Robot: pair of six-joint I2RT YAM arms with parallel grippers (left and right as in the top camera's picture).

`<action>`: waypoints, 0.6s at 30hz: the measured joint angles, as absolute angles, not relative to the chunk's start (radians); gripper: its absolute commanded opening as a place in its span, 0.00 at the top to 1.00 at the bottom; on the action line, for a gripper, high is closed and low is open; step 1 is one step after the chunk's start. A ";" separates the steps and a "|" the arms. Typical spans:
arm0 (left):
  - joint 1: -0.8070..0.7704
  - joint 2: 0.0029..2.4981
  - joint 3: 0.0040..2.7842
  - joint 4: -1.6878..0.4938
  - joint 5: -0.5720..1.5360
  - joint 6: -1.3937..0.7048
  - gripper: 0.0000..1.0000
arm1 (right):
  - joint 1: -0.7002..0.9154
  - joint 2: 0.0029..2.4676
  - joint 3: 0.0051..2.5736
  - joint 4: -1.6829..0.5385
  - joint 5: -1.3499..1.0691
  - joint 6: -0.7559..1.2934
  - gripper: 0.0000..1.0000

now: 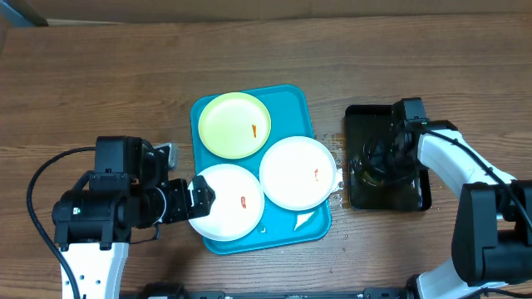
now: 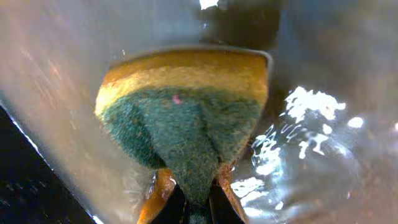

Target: Clean dirty plates on tray and stack at the side

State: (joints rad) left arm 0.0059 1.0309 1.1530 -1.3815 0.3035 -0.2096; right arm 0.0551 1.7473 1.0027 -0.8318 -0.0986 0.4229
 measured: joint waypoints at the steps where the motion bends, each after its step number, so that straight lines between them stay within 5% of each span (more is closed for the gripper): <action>1: 0.006 1.031 1.153 -1.378 0.289 -0.210 0.02 | 0.055 1.747 1.007 -0.848 -0.099 0.418 0.96; 10: 0.006 1.066 1.101 -1.338 0.119 -0.322 0.05 | 0.070 1.680 1.105 -0.996 -0.100 0.376 0.96; 18: -0.020 1.170 1.079 -1.147 0.302 -0.291 0.08 | 0.078 1.613 1.143 -1.004 -0.107 0.361 0.96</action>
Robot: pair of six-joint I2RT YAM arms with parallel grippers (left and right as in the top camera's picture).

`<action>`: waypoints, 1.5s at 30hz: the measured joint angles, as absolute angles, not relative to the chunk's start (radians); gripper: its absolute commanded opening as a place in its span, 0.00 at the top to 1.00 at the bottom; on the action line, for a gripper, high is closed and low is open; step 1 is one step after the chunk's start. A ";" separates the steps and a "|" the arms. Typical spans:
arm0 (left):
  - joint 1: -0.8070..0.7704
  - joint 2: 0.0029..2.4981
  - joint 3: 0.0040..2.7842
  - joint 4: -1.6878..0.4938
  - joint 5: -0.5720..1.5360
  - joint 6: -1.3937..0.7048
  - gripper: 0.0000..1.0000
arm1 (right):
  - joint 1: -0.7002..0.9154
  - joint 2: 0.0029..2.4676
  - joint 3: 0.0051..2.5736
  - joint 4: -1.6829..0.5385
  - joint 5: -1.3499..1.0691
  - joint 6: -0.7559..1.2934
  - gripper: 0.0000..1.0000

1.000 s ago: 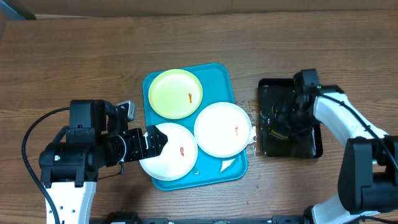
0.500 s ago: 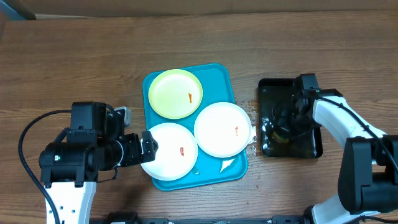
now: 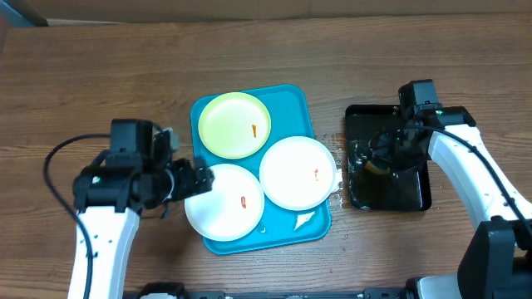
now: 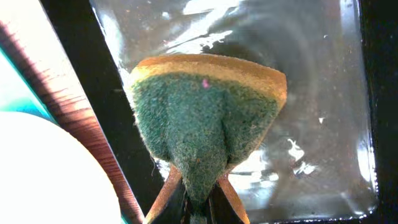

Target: Clean dirty plates on tray and stack at the side

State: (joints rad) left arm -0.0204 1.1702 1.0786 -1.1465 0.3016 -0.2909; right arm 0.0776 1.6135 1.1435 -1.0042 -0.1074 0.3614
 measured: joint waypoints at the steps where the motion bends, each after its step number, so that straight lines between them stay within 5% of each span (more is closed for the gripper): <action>1: -0.035 1.186 1.079 -1.124 0.315 -0.284 0.13 | 0.078 1.613 1.143 -1.004 -0.109 0.361 0.96; 4: -0.094 1.249 1.078 -1.035 0.342 -0.254 0.25 | 0.078 1.613 1.143 -1.003 -0.121 0.360 0.96; 15: -0.334 1.579 1.077 -0.715 0.318 -0.175 0.39 | 0.078 1.613 1.143 -1.020 -0.127 0.345 0.96; 28: -0.360 1.788 1.074 -0.594 0.319 -0.152 0.57 | 0.078 1.613 1.143 -1.040 -0.127 0.339 0.96; 36: -0.370 1.845 1.074 -0.554 0.323 -0.137 0.96 | 0.079 1.613 1.143 -1.042 -0.138 0.333 0.96; 45: -0.374 1.848 1.074 -0.546 0.326 -0.131 0.96 | 0.118 1.600 1.211 -1.119 -0.170 0.290 0.96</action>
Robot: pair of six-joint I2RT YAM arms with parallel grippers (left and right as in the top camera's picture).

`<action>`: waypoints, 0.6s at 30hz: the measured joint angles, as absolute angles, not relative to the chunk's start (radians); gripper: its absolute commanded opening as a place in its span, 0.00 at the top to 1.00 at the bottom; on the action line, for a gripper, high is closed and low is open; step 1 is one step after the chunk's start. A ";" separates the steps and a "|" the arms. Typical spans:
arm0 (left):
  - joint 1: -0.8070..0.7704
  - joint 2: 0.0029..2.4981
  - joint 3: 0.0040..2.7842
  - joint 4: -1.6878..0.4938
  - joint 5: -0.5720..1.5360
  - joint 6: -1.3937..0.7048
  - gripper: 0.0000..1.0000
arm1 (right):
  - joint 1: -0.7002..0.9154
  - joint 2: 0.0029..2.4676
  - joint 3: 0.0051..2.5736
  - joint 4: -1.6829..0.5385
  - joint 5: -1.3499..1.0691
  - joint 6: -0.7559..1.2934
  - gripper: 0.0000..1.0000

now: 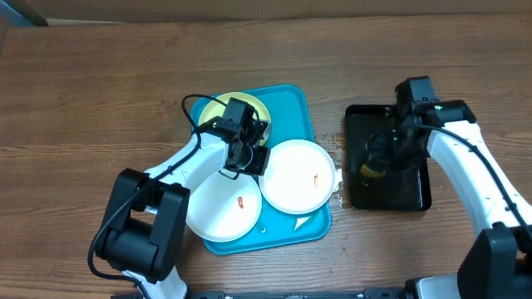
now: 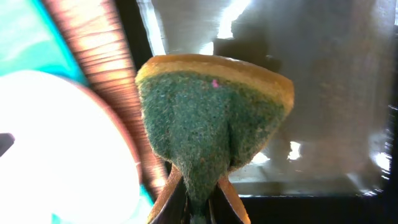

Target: Clean dirty plates on tray and stack at the side

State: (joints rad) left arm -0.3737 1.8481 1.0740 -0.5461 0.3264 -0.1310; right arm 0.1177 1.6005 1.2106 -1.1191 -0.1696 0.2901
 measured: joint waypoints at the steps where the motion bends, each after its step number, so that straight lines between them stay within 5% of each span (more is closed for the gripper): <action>1: -0.374 1.848 1.074 -0.546 0.326 -0.131 0.96 | 0.131 1.594 1.215 -1.119 -0.185 0.286 0.96; 18: -0.374 1.848 1.074 -0.546 0.326 -0.189 0.96 | 0.581 1.584 1.118 -0.814 -0.244 0.407 0.96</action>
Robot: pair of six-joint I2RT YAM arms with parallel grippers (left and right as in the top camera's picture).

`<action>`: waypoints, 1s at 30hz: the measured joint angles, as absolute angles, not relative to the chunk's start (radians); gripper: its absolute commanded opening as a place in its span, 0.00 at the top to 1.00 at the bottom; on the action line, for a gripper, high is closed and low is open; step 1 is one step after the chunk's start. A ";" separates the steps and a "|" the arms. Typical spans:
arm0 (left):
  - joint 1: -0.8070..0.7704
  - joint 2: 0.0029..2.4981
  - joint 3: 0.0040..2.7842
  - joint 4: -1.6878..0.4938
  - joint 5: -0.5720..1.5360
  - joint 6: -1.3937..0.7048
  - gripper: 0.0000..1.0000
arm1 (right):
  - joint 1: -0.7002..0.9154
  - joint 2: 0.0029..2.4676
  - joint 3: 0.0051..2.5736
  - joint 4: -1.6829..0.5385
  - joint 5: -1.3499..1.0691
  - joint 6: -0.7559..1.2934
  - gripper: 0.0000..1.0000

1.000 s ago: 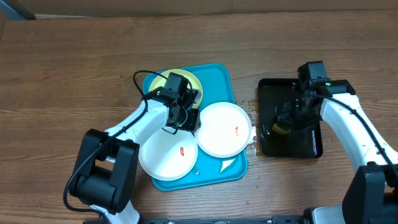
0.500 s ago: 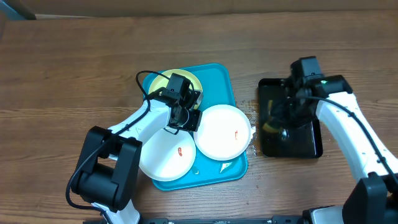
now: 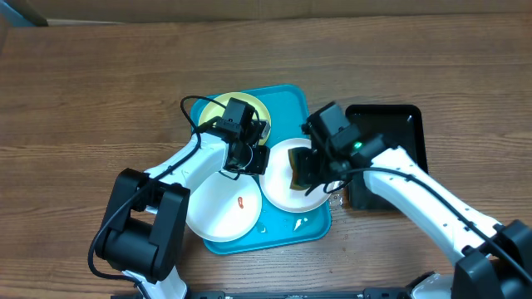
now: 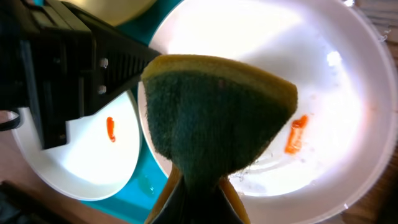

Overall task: Clean dirty plates on tray and stack at the side
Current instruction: 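Scrub the held white plate with the sponge in the right gripper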

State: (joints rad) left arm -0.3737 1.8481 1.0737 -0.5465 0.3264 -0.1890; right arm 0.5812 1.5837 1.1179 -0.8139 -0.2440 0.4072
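Note:
Three plates lie on the blue tray (image 3: 287, 100). The right white plate (image 4: 323, 74) has an orange-red smear (image 4: 296, 134). The lower-left white plate (image 4: 87, 162) has its own red mark (image 4: 110, 129). The yellow-green plate (image 3: 212, 112) sits at the back, partly hidden. My right gripper (image 4: 198, 193) is shut on a folded yellow and green sponge (image 4: 217, 118), just above the right white plate beside the smear. My left gripper (image 3: 252, 155) rests at that plate's left rim; its jaws are hidden.
A black tray of water (image 3: 391, 133) stands to the right of the blue tray, partly under my right arm. Water drops lie on the wood between the two trays. Wooden table stretches left of the blue tray and along the back.
My right gripper has carried the sponge from above the black water tray leftwards to over the right white plate. The left arm has stayed put.
The sponge was first down in the water of the black tray, with my left gripper beside the lower-left plate. Then the sponge was raised above the water. Later my left gripper stood at the right white plate's rim. Now the sponge is over that plate.

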 measured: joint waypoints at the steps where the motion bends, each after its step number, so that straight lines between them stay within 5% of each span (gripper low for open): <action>1: -0.374 1.848 1.074 -0.545 0.326 -0.192 0.96 | 0.589 1.586 1.103 -0.791 -0.237 0.413 0.96; 12: -0.374 1.848 1.074 -0.542 0.326 -0.212 0.96 | 0.624 1.750 1.023 -0.666 -0.170 0.442 0.96; 30: -0.392 1.848 1.074 -0.540 0.356 -0.262 0.96 | 0.485 1.745 1.064 -0.831 0.035 0.612 0.96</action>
State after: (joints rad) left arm -0.3916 1.8481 1.0740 -0.5400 0.3561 -0.2615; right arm 0.4850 1.7454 1.0637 -0.8307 0.0345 0.6121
